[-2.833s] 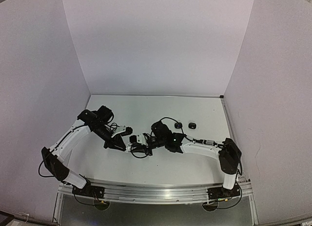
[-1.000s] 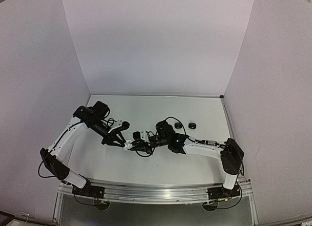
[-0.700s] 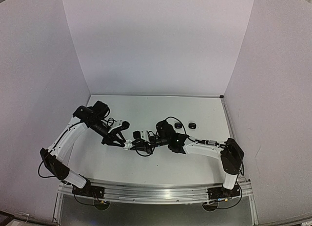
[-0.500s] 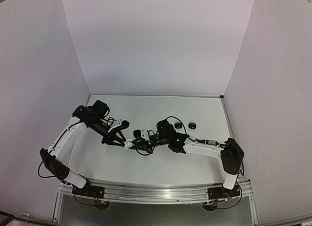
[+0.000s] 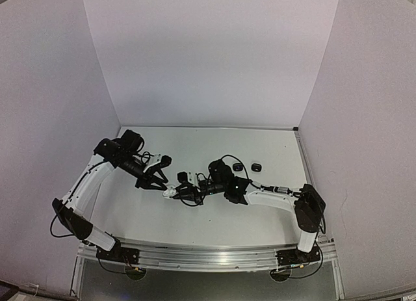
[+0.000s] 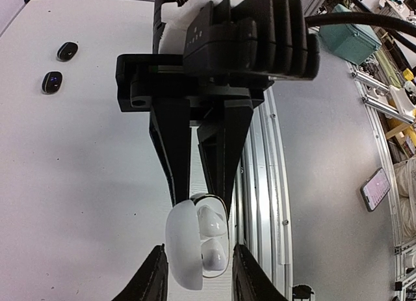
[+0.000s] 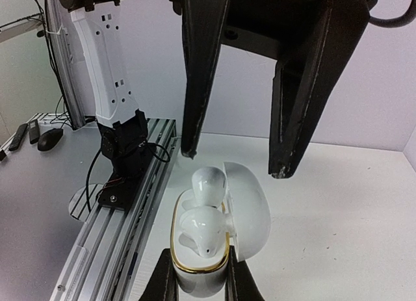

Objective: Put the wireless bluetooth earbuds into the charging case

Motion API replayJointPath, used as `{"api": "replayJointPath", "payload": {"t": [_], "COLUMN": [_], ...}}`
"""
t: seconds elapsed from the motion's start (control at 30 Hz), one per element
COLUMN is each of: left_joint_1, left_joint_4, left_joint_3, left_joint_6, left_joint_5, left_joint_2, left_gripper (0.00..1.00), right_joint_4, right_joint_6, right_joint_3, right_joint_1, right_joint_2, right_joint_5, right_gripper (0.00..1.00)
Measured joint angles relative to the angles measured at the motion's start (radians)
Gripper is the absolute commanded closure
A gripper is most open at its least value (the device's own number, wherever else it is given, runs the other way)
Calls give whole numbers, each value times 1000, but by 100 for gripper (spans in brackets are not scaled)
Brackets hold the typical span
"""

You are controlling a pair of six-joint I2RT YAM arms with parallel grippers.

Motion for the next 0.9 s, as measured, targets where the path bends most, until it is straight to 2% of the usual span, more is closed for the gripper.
{"api": "replayJointPath", "payload": {"t": [0.17, 0.47, 0.67, 0.77, 0.9], "left_joint_1": [0, 11, 12, 12, 2], "left_joint_4": [7, 16, 15, 40, 162], "left_joint_3": [16, 57, -49, -126, -249], "left_joint_6": [-14, -122, -171, -205, -279], "left_joint_5": [0, -35, -55, -76, -137], "left_joint_2": [0, -51, -151, -184, -240], "left_gripper": [67, 78, 82, 78, 72], "right_joint_4": [0, 1, 2, 5, 6], "right_joint_6": [19, 69, 82, 85, 85], "right_joint_3": [3, 10, 20, 21, 21], "right_joint_1": [-3, -12, -15, -15, -15], "right_joint_2": [0, 0, 0, 0, 0], "right_joint_5": [21, 106, 154, 160, 166], "right_gripper": [100, 100, 100, 100, 100]}}
